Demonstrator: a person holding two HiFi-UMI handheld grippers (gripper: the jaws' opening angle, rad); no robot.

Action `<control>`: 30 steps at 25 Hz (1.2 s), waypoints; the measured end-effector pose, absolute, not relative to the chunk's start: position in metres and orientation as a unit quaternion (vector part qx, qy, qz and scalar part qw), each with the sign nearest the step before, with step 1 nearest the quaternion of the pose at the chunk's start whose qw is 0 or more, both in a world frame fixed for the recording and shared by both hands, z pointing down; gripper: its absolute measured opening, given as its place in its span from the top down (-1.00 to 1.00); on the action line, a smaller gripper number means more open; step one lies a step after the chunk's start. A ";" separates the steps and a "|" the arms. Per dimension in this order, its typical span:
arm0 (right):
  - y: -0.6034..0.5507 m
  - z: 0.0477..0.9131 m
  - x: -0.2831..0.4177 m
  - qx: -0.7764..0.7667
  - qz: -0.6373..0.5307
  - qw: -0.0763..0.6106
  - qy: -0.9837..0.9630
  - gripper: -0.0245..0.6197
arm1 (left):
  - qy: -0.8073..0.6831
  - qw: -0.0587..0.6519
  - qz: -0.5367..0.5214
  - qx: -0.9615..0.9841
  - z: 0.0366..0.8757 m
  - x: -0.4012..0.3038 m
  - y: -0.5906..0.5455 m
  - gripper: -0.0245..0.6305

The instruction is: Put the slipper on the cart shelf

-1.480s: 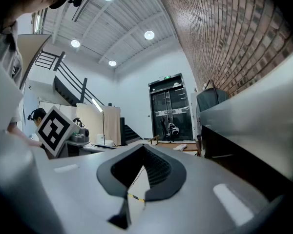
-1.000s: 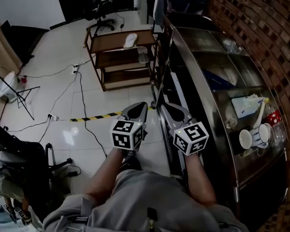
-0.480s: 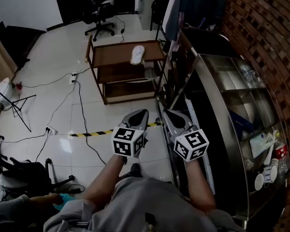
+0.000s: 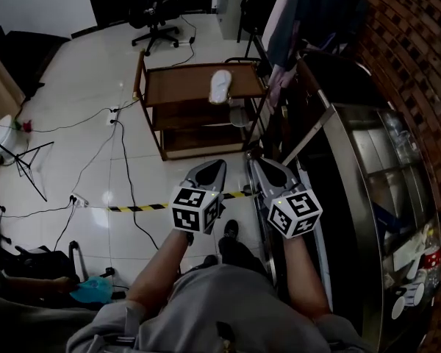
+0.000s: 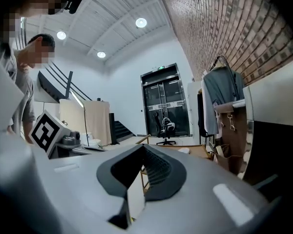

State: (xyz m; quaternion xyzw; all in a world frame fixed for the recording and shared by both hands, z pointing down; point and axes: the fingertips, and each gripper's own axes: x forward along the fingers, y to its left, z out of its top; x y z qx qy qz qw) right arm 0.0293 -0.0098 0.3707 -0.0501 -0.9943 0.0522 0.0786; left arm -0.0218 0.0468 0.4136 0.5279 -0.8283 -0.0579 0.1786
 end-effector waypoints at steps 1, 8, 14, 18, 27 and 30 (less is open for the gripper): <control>-0.014 0.374 0.020 -0.052 0.053 0.080 -0.994 0.92 | -0.830 0.178 -0.057 0.525 0.416 -0.032 0.044 0.90; -0.056 0.385 -0.064 -0.069 0.064 0.077 -0.993 0.92 | -0.836 0.187 -0.048 0.513 0.426 -0.105 0.008 0.90; -0.104 0.397 -0.142 -0.083 0.073 0.086 -0.990 0.92 | -0.845 0.199 -0.045 0.495 0.435 -0.179 -0.039 0.90; -0.137 0.408 -0.188 -0.085 0.084 0.091 -0.989 0.92 | -0.848 0.203 -0.037 0.488 0.443 -0.224 -0.068 0.90; -0.179 0.461 -0.273 -0.076 0.119 0.143 -0.980 0.80 | -0.849 0.230 -0.014 0.475 0.484 -0.307 -0.100 0.90; -0.187 0.492 -0.299 -0.059 0.134 0.173 -0.974 0.67 | -0.842 0.243 -0.014 0.482 0.501 -0.331 -0.107 0.90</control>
